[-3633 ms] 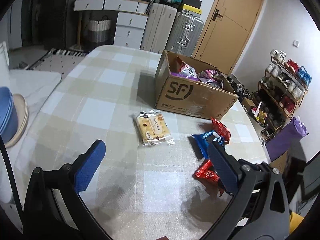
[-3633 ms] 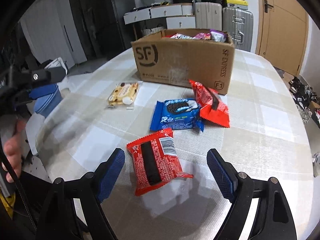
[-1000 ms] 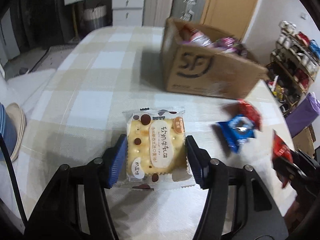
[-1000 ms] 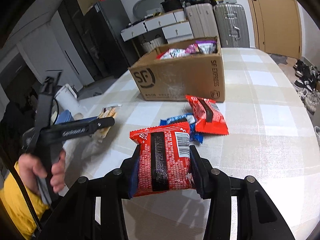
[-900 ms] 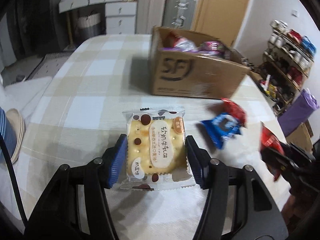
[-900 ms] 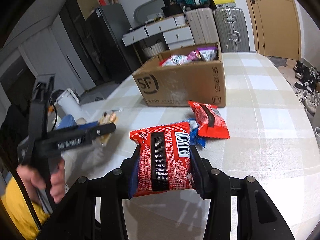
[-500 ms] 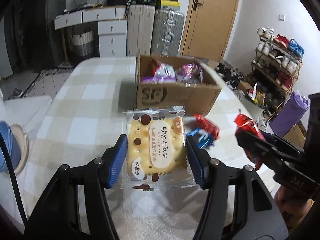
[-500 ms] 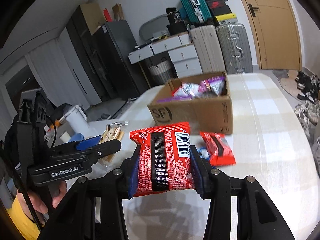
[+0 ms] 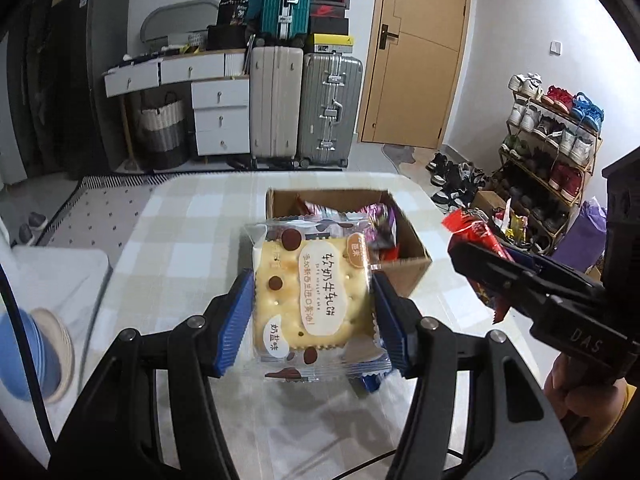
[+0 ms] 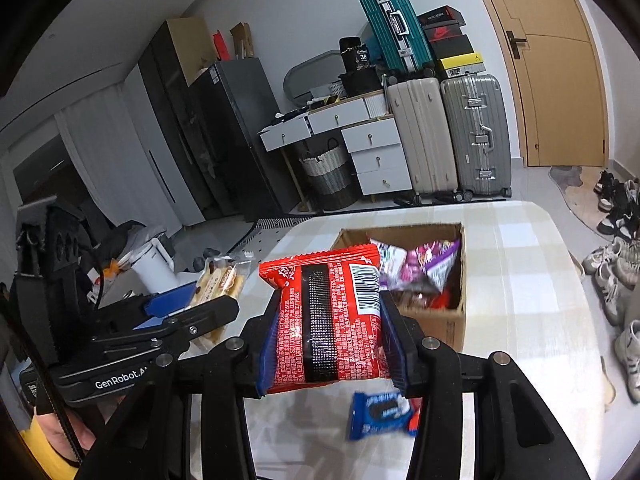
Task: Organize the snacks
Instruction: 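Lift the chocolate bar and cracker packet toward the box with both tools, then lower the red chocolate bar and cracker packet into the box with both tools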
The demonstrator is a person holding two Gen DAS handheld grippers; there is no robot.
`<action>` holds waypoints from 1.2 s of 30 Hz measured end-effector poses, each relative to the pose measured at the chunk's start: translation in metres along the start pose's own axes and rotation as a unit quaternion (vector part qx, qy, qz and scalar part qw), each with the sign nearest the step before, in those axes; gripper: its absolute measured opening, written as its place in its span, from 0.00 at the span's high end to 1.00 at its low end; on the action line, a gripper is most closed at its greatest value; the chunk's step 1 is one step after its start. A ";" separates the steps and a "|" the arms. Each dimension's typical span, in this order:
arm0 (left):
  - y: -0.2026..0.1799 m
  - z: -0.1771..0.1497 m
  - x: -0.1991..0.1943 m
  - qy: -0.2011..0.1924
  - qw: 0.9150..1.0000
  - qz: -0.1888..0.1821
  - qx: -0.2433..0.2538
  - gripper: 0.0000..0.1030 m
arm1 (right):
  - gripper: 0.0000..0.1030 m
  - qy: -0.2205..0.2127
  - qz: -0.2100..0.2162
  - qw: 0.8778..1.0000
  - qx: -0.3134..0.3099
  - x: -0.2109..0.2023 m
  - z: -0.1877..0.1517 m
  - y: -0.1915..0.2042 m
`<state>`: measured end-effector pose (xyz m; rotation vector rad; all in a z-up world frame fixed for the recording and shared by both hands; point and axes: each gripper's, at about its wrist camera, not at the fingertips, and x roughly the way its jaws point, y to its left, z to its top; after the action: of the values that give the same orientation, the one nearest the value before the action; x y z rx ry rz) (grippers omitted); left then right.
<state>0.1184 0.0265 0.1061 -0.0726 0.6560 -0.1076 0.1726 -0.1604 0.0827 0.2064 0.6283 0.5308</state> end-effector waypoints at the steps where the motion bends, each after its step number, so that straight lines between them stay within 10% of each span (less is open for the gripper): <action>1: -0.001 0.008 0.001 -0.001 1.000 0.000 0.003 0.46 | 0.56 0.000 0.000 1.000 0.000 0.003 0.004 -0.001; 36: 0.015 0.106 0.280 0.099 0.995 -0.004 0.015 0.46 | 0.56 0.061 -0.027 0.997 0.024 0.148 0.053 -0.087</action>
<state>0.4044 0.0103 0.0192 -0.0366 0.8512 -0.1340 0.3413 -0.1564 0.0210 0.2031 0.7650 0.4791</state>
